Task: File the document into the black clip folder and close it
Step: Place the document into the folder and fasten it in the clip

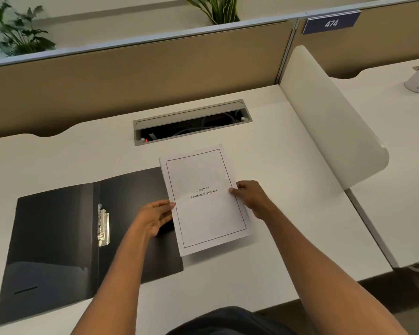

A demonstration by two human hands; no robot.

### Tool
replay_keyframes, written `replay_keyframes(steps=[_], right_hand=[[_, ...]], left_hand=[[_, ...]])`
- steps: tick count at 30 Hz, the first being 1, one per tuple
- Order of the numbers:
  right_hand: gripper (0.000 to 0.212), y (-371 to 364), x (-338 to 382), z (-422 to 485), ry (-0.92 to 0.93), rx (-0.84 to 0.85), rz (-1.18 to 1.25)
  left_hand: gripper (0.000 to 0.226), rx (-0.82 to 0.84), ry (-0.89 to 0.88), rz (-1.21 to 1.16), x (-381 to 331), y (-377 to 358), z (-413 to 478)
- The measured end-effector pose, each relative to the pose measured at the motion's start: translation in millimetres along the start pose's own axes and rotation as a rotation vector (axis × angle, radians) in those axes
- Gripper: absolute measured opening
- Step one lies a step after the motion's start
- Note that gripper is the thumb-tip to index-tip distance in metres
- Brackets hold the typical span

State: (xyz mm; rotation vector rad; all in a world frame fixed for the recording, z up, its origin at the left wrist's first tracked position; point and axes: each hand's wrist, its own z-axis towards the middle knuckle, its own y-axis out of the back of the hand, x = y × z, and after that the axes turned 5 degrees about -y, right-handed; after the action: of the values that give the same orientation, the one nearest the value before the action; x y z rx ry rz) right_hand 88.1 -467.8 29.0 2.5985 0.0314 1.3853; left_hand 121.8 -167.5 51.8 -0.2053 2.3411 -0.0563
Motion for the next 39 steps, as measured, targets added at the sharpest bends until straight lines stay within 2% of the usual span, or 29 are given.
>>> replay_keyframes(steps=[2, 6, 10, 14, 17, 18, 20, 23, 25, 30, 33, 39], right_hand=[[0.047, -21, 3, -2, 0.008, 0.042, 0.004], [0.041, -65, 5, -7, -0.031, 0.091, 0.023], [0.052, -114, 5, -11, -0.079, 0.156, 0.045], [0.027, -154, 1, -16, -0.125, 0.166, 0.084], [0.047, -173, -5, -15, -0.154, 0.164, 0.103], [0.043, -179, -4, -16, -0.155, 0.158, 0.096], [0.029, -191, -3, -18, -0.14, 0.145, 0.077], [0.034, -205, -2, -18, -0.132, 0.119, 0.063], [0.038, -212, -2, -16, -0.149, 0.097, 0.061], [0.018, -214, -3, -13, -0.167, 0.052, 0.07], [0.006, -210, 0, -13, -0.167, 0.027, 0.084], [0.004, -210, 1, -13, -0.175, 0.022, 0.081]], left_hand=[[0.013, -0.008, -0.019, 0.03, -9, 23, -6], [0.014, -0.053, -0.094, 0.148, -19, 71, -10], [0.02, -0.067, -0.171, 0.29, -23, 126, -8], [0.025, -0.162, -0.268, 0.35, -31, 168, -13], [0.035, -0.279, -0.402, 0.454, -35, 195, -16], [0.043, -0.298, -0.435, 0.544, -35, 206, -17], [0.063, -0.249, -0.448, 0.732, -35, 226, -12], [0.097, -0.041, -0.403, 1.007, -30, 250, -2], [0.111, 0.045, -0.402, 1.127, -22, 258, 6], [0.123, 0.043, -0.433, 1.354, 3, 259, 20], [0.125, 0.014, -0.447, 1.413, 11, 255, 21], [0.124, 0.012, -0.446, 1.413, 12, 253, 21]])
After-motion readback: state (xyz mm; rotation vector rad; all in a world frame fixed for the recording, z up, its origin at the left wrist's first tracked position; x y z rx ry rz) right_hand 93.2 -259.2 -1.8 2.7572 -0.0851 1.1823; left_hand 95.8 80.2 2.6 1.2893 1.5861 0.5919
